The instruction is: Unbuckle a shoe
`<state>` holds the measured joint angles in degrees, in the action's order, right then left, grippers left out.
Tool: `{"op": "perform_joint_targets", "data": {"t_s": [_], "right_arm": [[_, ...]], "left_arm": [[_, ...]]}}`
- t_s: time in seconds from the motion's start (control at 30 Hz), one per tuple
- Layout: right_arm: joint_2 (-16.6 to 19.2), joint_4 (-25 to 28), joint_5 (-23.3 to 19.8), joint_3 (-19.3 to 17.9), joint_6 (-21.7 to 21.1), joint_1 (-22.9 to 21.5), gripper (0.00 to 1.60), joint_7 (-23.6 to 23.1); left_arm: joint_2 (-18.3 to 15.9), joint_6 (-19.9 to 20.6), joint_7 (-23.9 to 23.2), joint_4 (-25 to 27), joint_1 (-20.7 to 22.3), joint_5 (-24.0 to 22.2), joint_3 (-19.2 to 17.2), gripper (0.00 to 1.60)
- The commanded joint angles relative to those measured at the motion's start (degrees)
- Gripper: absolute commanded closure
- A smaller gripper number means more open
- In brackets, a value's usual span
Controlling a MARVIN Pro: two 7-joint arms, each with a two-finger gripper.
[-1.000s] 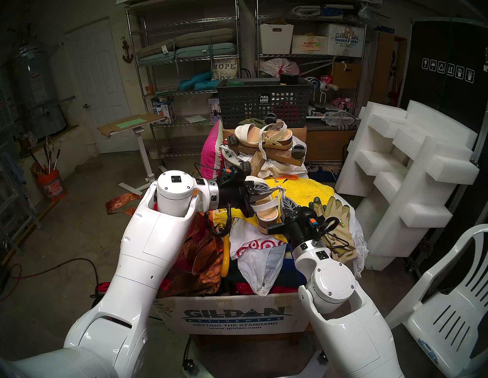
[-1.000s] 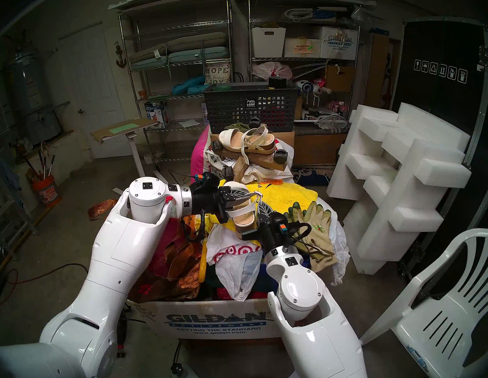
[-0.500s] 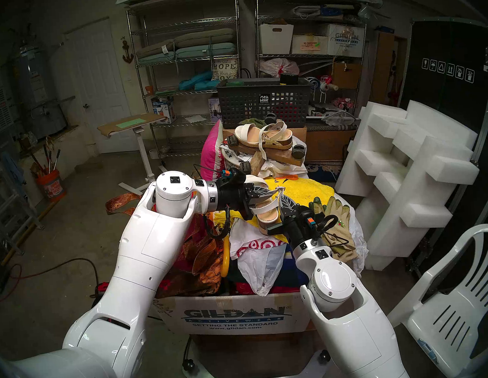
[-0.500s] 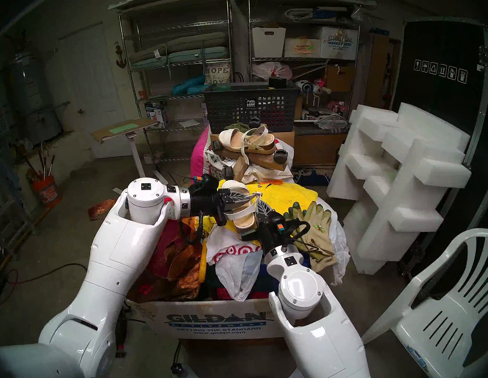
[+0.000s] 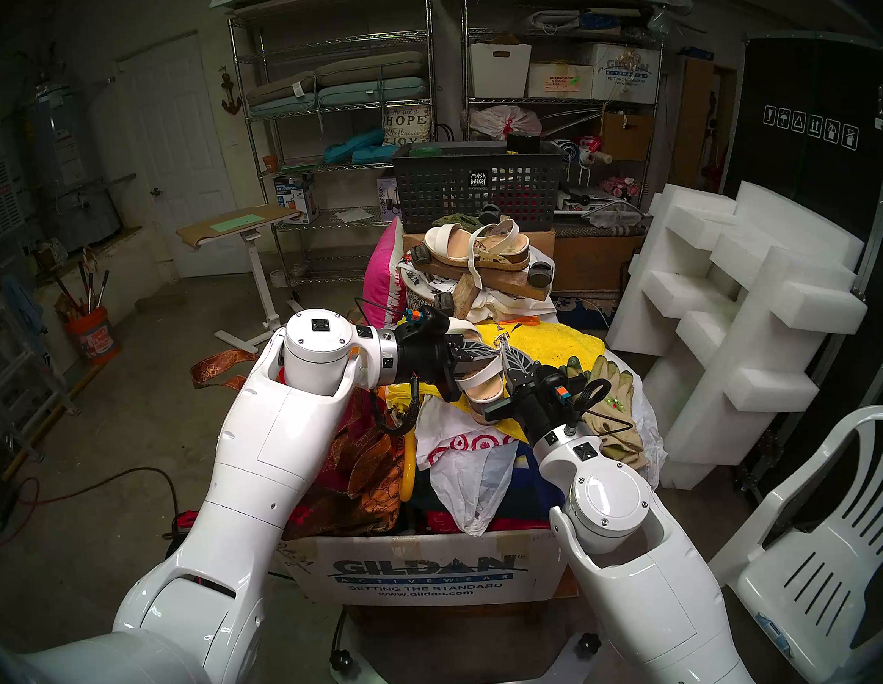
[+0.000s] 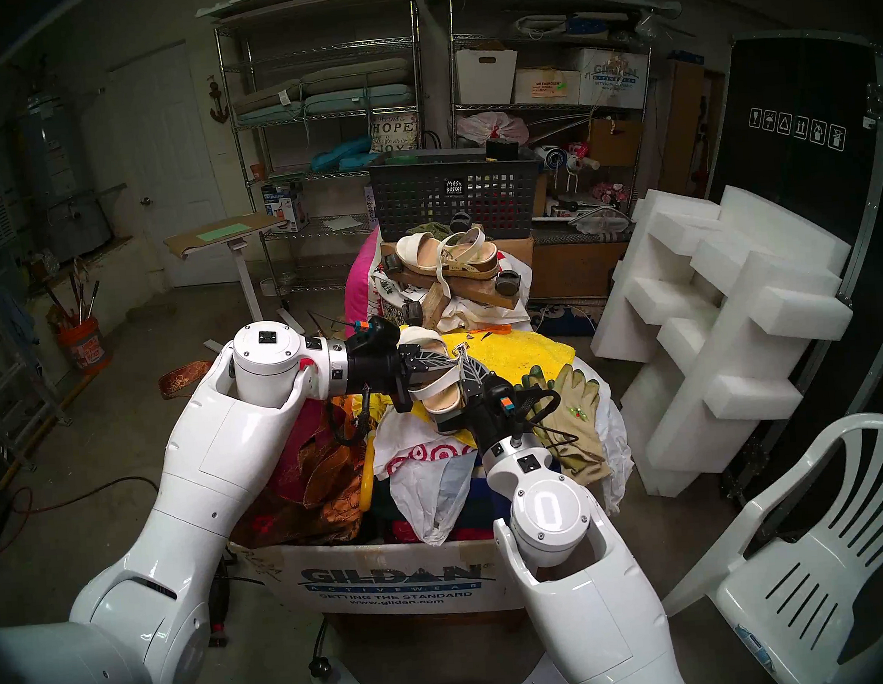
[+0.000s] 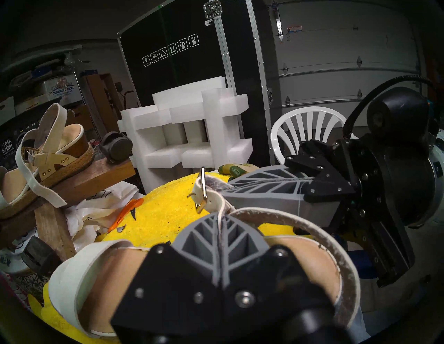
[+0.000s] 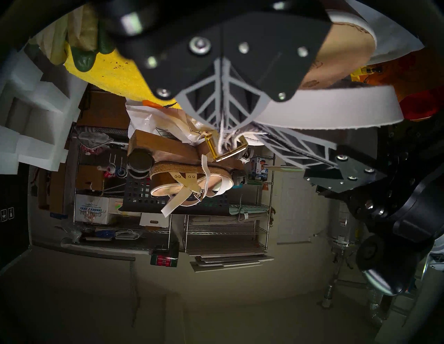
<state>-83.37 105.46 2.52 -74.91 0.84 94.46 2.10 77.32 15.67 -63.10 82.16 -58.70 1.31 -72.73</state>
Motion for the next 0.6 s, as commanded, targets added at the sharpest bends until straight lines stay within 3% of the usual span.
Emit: {"op": "perform_joint_targets", "data": {"t_s": [0.0,0.07,0.27,0.37,0.57], "right_arm": [[-0.19,1.56,-0.41,-0.17,0.16,-2.05,1.60,-0.60],[-0.15,1.52,-0.52,-0.18,0.13,-1.83,1.60,-0.68],[-0.33,1.45,-0.63,-0.24,0.09,-1.35,1.60,-0.50],[-0.44,1.31,-0.58,-0.19,0.10,-1.29,1.60,-0.35],[-0.56,0.75,-0.49,-0.36,0.05,-1.35,1.60,-0.06]], "left_arm": [[0.60,-0.40,1.38,1.54,-0.12,0.41,-0.11,1.34],[0.78,-0.60,1.85,1.32,0.05,0.48,-0.30,0.87],[0.63,-1.15,2.61,1.00,0.58,0.23,-0.70,0.83],[0.35,-1.09,2.44,1.28,0.66,-0.11,-1.08,0.62],[-0.67,-1.04,1.53,3.21,0.35,-0.90,-2.22,0.61]]}}
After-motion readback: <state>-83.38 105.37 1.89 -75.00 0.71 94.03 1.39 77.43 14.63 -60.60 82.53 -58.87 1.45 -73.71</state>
